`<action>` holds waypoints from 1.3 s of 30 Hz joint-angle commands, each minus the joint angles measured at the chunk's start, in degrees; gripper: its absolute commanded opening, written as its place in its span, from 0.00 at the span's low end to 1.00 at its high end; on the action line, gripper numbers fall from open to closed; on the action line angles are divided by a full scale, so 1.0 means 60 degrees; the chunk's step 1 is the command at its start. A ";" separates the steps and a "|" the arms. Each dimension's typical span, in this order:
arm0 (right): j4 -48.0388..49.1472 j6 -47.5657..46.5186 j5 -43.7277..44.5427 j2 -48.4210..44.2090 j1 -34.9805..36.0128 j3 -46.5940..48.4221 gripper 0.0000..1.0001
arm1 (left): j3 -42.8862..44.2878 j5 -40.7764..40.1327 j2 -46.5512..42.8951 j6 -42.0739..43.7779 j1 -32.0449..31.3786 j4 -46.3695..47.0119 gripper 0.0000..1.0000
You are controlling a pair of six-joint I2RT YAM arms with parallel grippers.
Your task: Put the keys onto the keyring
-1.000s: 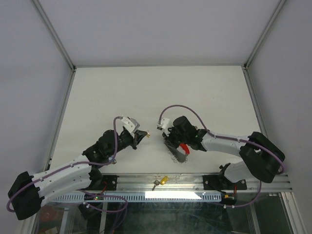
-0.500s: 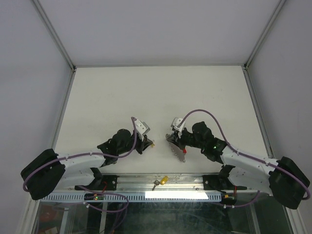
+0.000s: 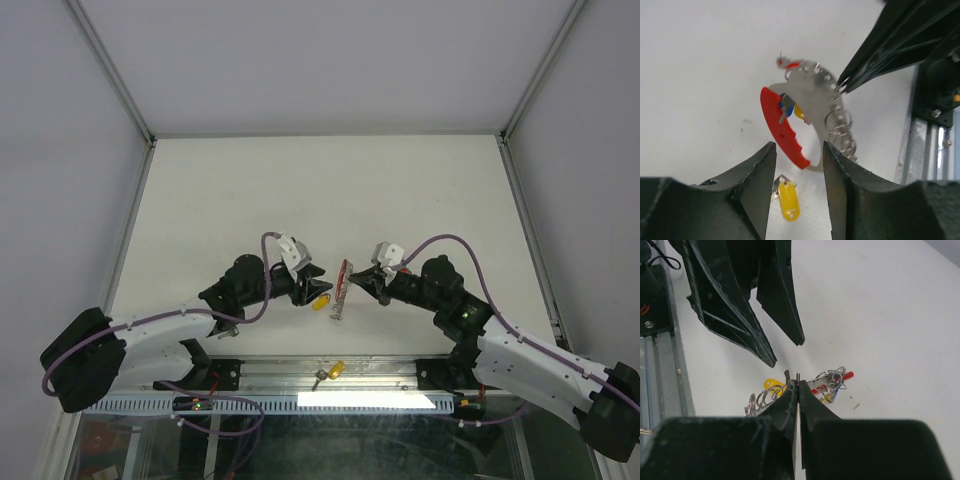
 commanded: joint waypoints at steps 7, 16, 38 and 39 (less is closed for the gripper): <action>0.3481 -0.0478 -0.1585 -0.0706 -0.0018 -0.0391 0.00 | 0.0182 0.2971 -0.3326 0.1458 0.0082 0.0428 0.40; 0.3628 -0.0769 -0.3504 -0.0522 -0.0018 0.0427 0.00 | 0.1846 0.3799 -0.2860 0.3136 0.0067 -0.2097 0.40; 0.3467 -0.1008 -0.3811 -0.0238 -0.0003 0.1237 0.00 | 0.2642 0.4036 -0.2953 0.3489 -0.0139 -0.3184 0.32; 0.3447 -0.1014 -0.3811 -0.0219 -0.0005 0.1247 0.00 | 0.2640 0.4002 -0.2944 0.3491 -0.0151 -0.3184 0.32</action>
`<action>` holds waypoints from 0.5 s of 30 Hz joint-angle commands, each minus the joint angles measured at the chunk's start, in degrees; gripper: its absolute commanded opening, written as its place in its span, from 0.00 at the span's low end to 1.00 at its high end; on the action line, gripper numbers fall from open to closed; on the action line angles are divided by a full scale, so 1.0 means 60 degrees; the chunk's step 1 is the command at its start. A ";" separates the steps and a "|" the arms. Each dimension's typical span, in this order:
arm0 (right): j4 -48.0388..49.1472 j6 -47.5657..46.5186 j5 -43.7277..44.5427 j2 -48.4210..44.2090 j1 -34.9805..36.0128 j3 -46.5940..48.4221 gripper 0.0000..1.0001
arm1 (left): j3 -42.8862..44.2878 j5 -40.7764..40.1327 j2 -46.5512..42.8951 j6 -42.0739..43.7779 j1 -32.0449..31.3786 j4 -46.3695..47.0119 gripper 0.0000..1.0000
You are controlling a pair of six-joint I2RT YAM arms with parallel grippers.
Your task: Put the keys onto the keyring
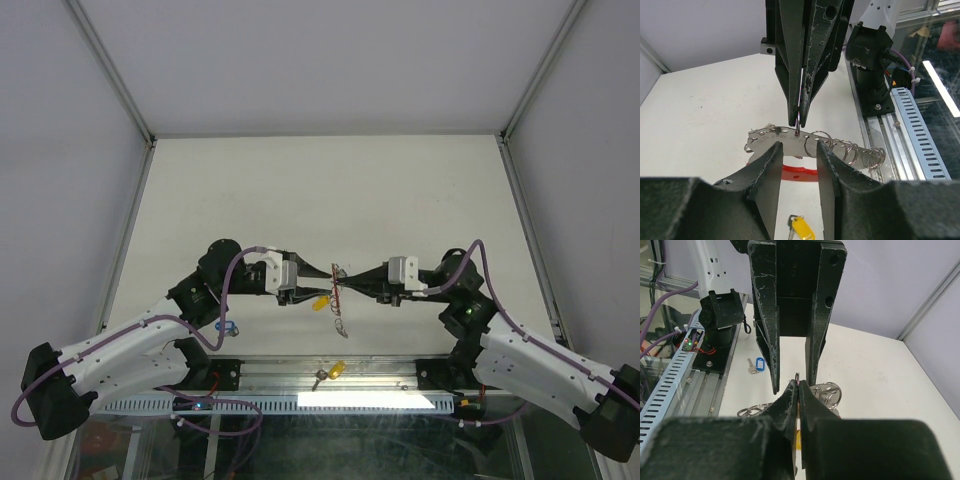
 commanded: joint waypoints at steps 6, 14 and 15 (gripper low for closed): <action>0.0521 -0.0140 -0.0158 0.0161 0.0023 0.0654 0.00 | 0.0467 -0.0021 -0.0029 0.0195 -0.0146 0.0139 0.37; 0.0395 -0.0206 -0.0107 0.0333 0.0098 0.0680 0.00 | 0.0540 -0.0242 0.0032 0.0213 -0.0187 0.0132 0.36; 0.0396 -0.0212 -0.0107 0.0340 0.0099 0.0669 0.00 | 0.0537 -0.0298 0.0020 0.0224 -0.0187 0.0143 0.35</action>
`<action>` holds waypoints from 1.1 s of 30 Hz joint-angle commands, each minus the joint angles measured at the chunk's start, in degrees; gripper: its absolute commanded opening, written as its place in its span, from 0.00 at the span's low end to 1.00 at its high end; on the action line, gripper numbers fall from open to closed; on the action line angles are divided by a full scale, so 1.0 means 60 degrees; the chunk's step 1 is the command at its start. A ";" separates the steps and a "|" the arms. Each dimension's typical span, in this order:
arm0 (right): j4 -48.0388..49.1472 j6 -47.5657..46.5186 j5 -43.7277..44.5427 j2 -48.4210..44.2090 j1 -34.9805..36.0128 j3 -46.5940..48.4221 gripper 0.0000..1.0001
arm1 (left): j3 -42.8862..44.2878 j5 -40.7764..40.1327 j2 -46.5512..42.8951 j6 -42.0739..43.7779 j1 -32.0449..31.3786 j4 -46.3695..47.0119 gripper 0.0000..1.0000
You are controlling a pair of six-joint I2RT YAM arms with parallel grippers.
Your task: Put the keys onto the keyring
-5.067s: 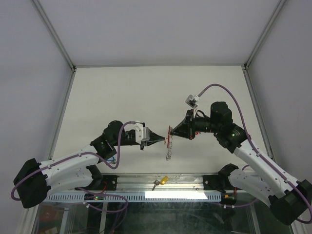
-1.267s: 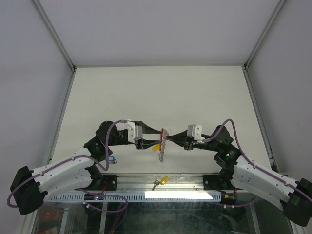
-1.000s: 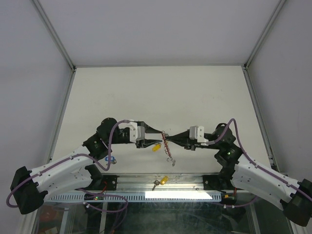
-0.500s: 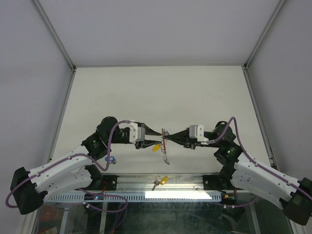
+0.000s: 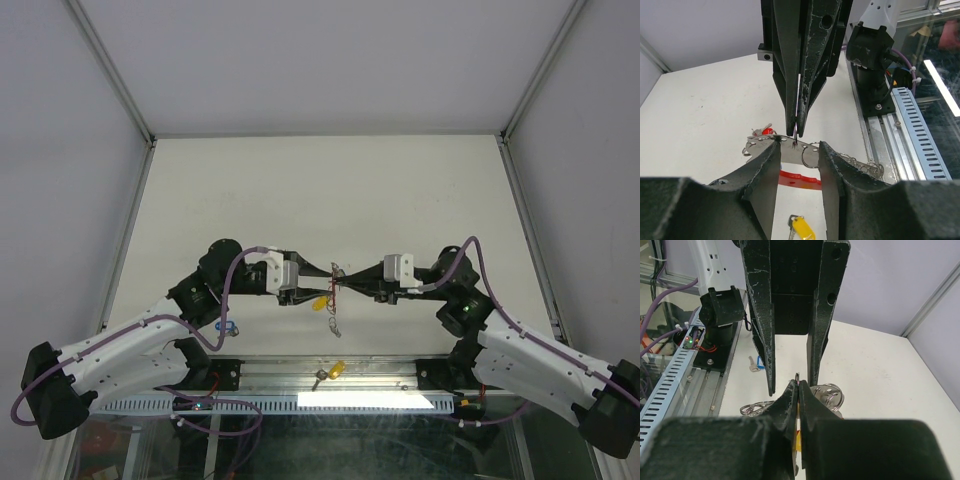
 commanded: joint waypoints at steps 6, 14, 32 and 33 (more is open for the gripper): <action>0.0362 -0.0199 -0.0062 0.0032 0.0114 0.0505 0.00 | 0.0502 -0.0399 0.0053 0.0220 -0.0132 0.0225 0.31; 0.0302 -0.0250 -0.0019 0.0132 0.0171 0.0541 0.00 | 0.0564 -0.0465 0.0161 0.0231 -0.0143 0.0176 0.24; -0.0215 -0.0496 0.0276 -0.0260 0.0206 0.0514 0.10 | 0.0560 -0.1449 -0.0088 0.0244 -0.0183 -0.0125 0.00; -0.0344 -0.0536 0.0332 -0.0358 0.0209 0.0506 0.15 | 0.0533 -0.1533 -0.0120 0.0243 -0.0189 -0.0122 0.00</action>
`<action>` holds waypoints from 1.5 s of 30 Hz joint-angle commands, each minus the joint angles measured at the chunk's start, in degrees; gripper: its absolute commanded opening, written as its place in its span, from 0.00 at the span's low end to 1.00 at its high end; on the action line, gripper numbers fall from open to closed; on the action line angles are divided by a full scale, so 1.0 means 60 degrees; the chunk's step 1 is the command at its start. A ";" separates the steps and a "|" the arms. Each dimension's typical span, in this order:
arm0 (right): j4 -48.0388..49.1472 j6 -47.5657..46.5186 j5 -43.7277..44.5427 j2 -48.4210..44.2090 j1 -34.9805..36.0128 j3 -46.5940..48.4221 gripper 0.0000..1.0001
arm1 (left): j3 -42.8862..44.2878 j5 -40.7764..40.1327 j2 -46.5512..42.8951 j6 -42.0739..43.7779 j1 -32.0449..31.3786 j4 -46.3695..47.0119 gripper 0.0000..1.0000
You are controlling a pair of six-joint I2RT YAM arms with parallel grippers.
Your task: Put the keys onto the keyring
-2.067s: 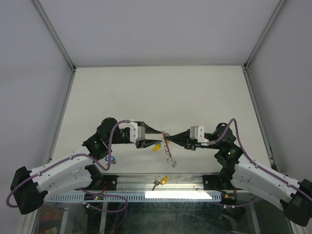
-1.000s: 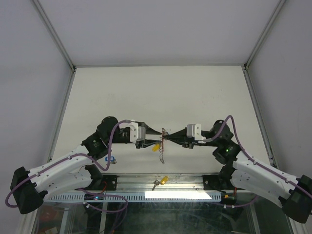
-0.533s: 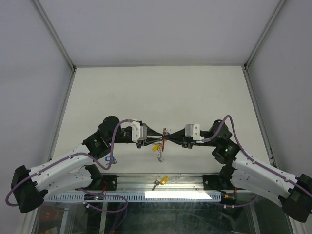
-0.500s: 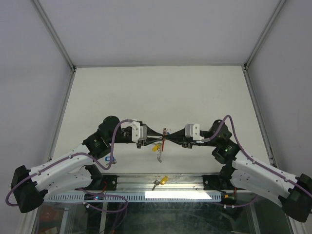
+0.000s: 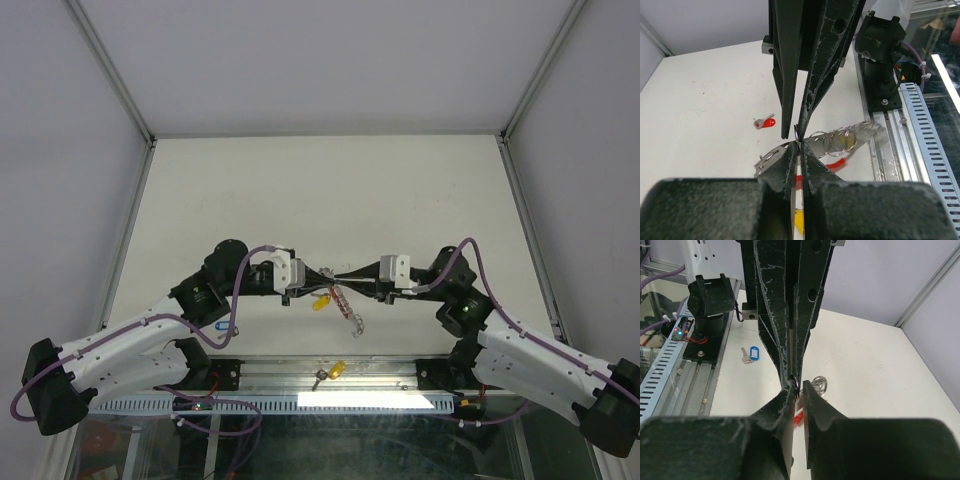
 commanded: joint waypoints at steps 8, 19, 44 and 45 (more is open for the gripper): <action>-0.1357 -0.0539 0.1186 -0.1677 0.0100 0.0515 0.29 | 0.0754 -0.1985 -0.0138 0.0432 -0.0130 -0.0624 0.00; -0.2438 -0.0543 0.2552 -0.2187 0.0100 0.0249 0.29 | 0.1426 -0.3744 0.0408 -0.0942 -0.0421 -0.1495 0.00; -0.1932 -0.0351 0.2359 -0.1640 0.0100 -0.0296 0.24 | -0.1467 -0.0530 -0.2067 0.4647 -0.0421 0.0869 0.00; -0.1880 -0.0357 0.2340 -0.1587 0.0100 -0.0318 0.24 | -0.1589 -0.0243 -0.2165 0.5103 -0.0427 0.0827 0.00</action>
